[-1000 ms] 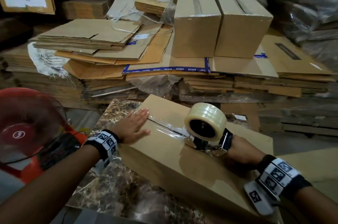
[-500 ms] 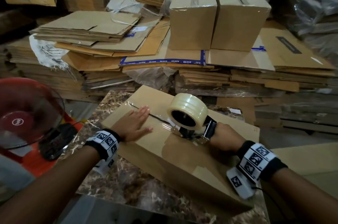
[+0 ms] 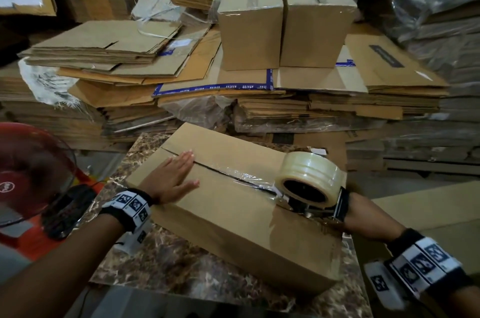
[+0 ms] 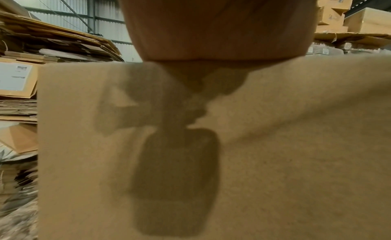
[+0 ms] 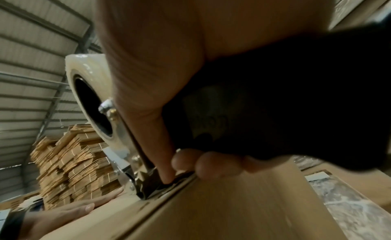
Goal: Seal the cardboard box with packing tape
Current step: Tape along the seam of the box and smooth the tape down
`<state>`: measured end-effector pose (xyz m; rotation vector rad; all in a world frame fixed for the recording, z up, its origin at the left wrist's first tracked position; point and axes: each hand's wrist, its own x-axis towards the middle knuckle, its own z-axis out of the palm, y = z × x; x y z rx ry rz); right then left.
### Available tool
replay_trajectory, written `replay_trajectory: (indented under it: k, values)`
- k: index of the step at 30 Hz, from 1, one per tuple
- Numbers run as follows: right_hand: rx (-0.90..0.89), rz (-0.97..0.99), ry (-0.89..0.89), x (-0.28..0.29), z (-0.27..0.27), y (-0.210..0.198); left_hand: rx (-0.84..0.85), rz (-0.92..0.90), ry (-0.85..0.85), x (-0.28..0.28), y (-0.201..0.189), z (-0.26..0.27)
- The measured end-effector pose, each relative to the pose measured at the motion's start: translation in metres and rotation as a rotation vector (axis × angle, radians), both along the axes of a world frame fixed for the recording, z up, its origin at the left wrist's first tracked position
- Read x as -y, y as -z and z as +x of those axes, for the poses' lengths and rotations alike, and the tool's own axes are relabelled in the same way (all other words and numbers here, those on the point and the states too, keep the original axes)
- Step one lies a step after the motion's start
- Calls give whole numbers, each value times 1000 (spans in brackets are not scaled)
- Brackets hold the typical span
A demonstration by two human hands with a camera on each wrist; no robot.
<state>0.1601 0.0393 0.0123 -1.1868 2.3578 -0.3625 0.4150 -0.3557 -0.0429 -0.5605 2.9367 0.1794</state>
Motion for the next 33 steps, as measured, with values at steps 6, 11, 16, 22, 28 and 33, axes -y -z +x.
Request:
replay_trajectory:
  k: [6, 11, 16, 22, 28, 33]
  values:
    - [45, -90, -25, 23, 6, -5, -57, 22, 27, -19, -6, -7]
    - [107, -124, 10, 93, 24, 7, -41, 31, 94, -54, -7, -35]
    - [139, -86, 33, 144, 35, 10, -35, 56, 4, -40, -3, -34]
    - [168, -83, 36, 121, 19, 13, -17, 42, 23, -35, 2, -34]
    - [201, -213, 55, 48, 1, 26, -50, 18, 34, -40, 0, -35]
    - [294, -388, 62, 45, 7, 35, -99, 25, 52, -61, -4, -41]
